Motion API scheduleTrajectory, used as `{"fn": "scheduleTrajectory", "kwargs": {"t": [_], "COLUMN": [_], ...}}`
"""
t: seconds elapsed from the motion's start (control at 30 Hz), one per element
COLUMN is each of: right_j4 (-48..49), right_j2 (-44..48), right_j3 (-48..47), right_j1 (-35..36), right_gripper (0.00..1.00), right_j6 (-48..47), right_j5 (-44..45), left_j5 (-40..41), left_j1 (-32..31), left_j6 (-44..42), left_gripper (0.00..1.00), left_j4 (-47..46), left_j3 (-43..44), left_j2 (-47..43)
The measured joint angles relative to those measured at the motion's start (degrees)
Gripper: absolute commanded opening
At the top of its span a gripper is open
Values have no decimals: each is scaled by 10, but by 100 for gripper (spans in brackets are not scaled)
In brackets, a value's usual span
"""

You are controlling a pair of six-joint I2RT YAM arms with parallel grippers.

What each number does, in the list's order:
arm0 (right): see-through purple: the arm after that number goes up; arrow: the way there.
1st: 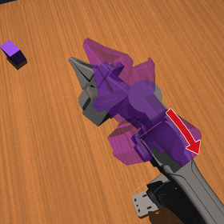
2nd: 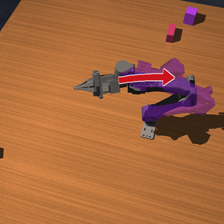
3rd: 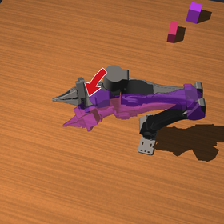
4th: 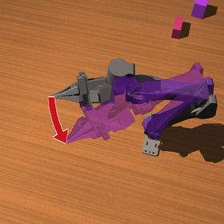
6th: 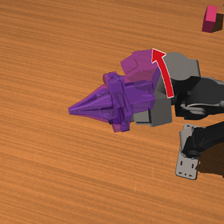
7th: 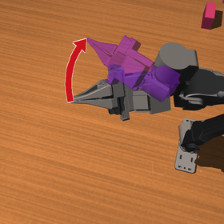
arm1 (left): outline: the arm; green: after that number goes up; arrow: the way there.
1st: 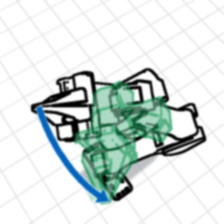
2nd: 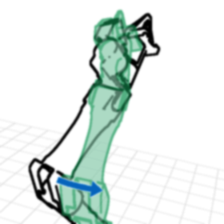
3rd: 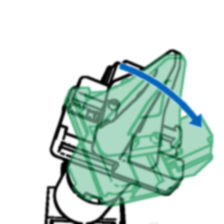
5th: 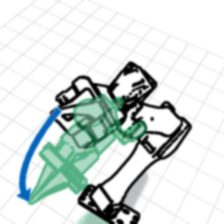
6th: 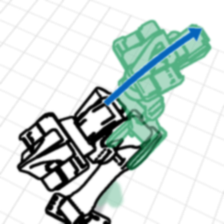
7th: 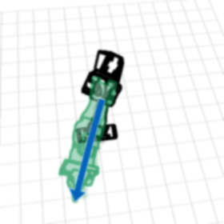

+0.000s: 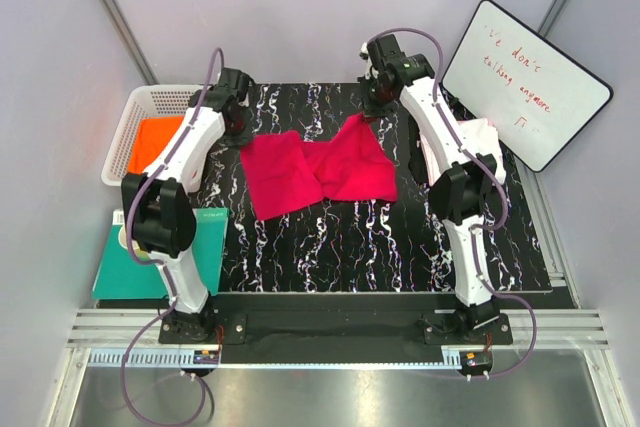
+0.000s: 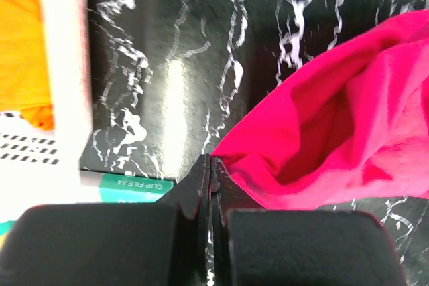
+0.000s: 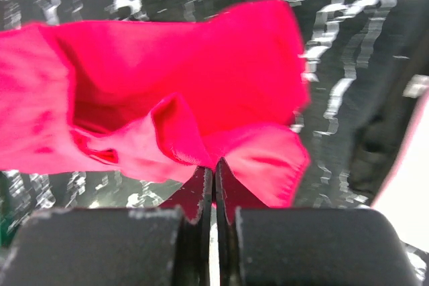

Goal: Fold and stack the t-shirts
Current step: Flatten out the tshirt

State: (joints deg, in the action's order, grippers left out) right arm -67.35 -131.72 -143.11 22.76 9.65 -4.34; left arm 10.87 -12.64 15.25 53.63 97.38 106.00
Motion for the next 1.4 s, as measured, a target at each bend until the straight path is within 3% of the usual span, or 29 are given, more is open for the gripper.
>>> {"fn": "scheduleTrajectory", "kwargs": {"t": [0.13,0.27,0.53,0.7,0.77,0.8,0.9,0.93,1.03,1.17,1.23,1.4], "right_j4": [1,11,59,52,46,45,45,46,50,64,67,76], "right_j2": [27,91,301,395,397,397,395,393,377,349,338,313], "right_j3": [29,128,395,569,601,612,619,619,619,619,619,619], "right_j1": [0,-1,-2,-2,-2,-2,-2,-2,-2,-2,-2,-2], "right_gripper": [0,0,0,0,0,0,0,0,0,0,0,0], "right_j6": [-3,-4,24,70,82,87,91,91,91,90,87,79], "right_j5": [56,66,-61,-100,-101,-99,-97,-97,-97,-97,-97,-98], "left_j5": [8,17,40,50,55,58,61,56,54,35,7,-70], "left_j1": [17,34,38,60,73,79,90,92,77,10,-33,-105], "left_j6": [14,22,33,53,61,64,70,74,68,42,23,0], "left_gripper": [0,0,0,0,22,39,74,99,99,97,89,88], "left_j4": [-9,-12,-13,2,12,19,36,38,41,35,32,24], "left_j3": [0,-15,-122,-134,-124,-114,-77,-68,-55,-32,-9,68], "left_j2": [-13,-16,-52,-53,-50,-44,-18,-11,-8,-7,2,72]}}
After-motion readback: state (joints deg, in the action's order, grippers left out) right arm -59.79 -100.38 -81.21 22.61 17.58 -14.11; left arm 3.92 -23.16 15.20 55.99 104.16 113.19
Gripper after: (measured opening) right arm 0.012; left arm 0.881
